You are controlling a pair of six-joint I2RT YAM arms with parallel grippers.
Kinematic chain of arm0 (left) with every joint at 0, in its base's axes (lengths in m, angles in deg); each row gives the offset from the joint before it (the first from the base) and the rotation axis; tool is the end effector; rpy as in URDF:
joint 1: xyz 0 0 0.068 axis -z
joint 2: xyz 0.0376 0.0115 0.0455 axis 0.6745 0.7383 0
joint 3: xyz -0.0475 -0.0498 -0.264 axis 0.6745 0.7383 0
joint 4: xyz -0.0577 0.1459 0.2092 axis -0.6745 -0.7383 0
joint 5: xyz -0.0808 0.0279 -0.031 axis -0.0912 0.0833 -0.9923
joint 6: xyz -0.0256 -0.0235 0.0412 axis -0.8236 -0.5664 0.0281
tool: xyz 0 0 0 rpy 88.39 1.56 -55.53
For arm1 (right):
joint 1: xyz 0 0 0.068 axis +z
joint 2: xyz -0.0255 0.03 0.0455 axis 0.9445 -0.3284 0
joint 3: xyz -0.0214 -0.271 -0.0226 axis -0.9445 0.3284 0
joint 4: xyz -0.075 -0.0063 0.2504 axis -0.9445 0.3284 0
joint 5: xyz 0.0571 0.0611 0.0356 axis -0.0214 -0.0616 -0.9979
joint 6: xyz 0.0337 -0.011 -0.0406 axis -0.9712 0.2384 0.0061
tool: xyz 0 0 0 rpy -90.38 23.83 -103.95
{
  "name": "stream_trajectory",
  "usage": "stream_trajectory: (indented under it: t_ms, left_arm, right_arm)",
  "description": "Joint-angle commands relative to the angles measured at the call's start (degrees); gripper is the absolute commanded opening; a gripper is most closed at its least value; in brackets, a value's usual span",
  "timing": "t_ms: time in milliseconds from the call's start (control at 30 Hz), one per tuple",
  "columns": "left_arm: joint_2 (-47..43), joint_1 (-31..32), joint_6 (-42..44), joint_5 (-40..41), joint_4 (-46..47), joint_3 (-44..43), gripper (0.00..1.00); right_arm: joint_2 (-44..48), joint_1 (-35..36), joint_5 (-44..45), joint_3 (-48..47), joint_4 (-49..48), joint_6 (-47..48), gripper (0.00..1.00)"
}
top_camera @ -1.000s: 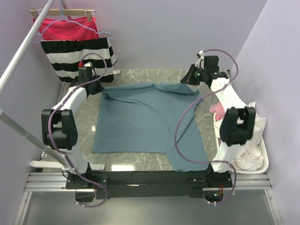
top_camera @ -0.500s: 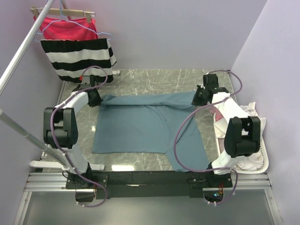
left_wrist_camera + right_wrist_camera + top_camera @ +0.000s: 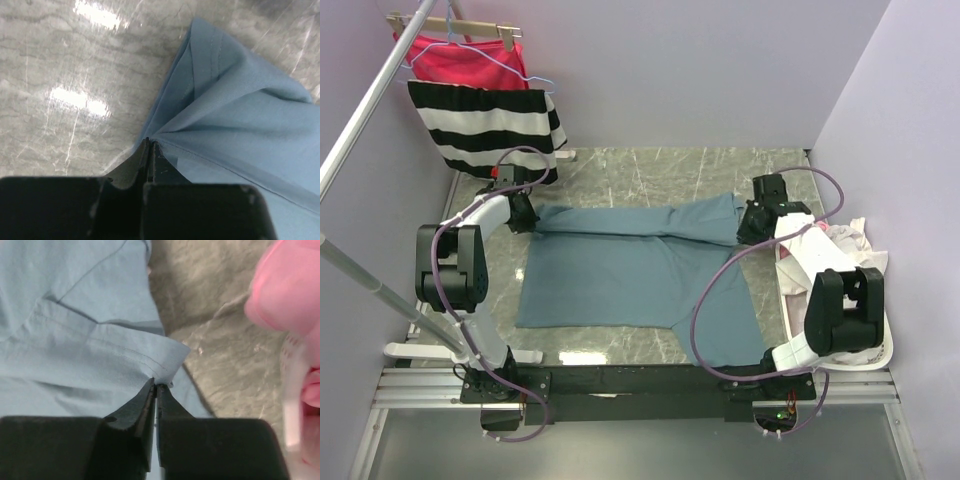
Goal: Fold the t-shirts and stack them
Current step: Fold the flattened tshirt in 1/3 of the way
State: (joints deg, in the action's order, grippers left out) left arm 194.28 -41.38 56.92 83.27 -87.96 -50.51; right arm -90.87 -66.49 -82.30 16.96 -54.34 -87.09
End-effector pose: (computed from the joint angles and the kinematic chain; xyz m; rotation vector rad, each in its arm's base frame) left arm 0.3805 -0.0029 0.1900 -0.6368 2.5080 -0.0384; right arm 0.3076 0.0219 0.2372 0.4688 2.5316 0.1391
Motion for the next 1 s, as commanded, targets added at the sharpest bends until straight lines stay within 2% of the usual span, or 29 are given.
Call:
stream_trajectory:
  t_ms: [0, 33, 67, 100, 133, 233, 367, 633, 733, 767, 967]
  left_arm:
    - [-0.27, -0.51, 0.04, -0.99, -2.32, -0.33, 0.06]
    - [-0.53, -0.51, -0.22, -1.16, -1.89, 0.03, 0.41]
    - [-0.88, -0.42, -0.4, -1.42, -1.62, 0.38, 0.61]
    - [-2.1, -0.42, -0.57, -1.43, -1.36, 0.9, 0.72]
    - [-2.81, -0.42, -0.58, -1.69, -0.83, 1.08, 0.97]
    - [-5.19, -0.42, -0.22, -4.49, 1.19, 0.21, 0.99]
    - [-4.93, 0.19, -0.23, -11.17, 4.62, -3.47, 1.0]
    - [4.38, 2.39, -0.22, -14.79, 6.73, -13.59, 0.99]
    - [7.89, 2.39, 0.21, -14.0, 6.3, -15.61, 1.0]
    - [9.38, 2.39, 0.48, -13.73, 6.03, -16.57, 0.99]
    - [13.08, 2.3, 0.74, -13.21, 6.65, -16.41, 0.99]
  right_arm:
    - [-0.36, 2.6, -0.9, 0.68, 2.73, -0.67, 0.45]
    - [0.25, 3.04, -0.29, 0.5, 2.56, -1.02, 0.52]
    - [2.26, 3.57, 0.76, 0.06, 2.03, -1.46, 0.57]
    - [3.15, 3.66, 1.55, -0.38, 1.16, -1.55, 0.66]
    - [3.68, 3.57, 2.26, -1.16, 0.63, -1.72, 0.68]
    - [2.2, 3.48, 3.93, -7.12, -2.1, -0.59, 0.7]
    - [-9.19, 2.17, 2.36, -15.39, -3.33, 0.91, 0.68]
    - [-25.48, -1.0, -2.13, -31.38, -3.95, 0.99, 0.66]
    - [-32.25, -2.05, -1.95, -38.76, 0.88, 1.26, 0.65]
    - [-34.52, -2.4, -2.04, -40.01, 1.93, 1.18, 0.62]
    - [-37.61, -3.55, -2.4, -41.6, 2.29, 0.47, 0.63]
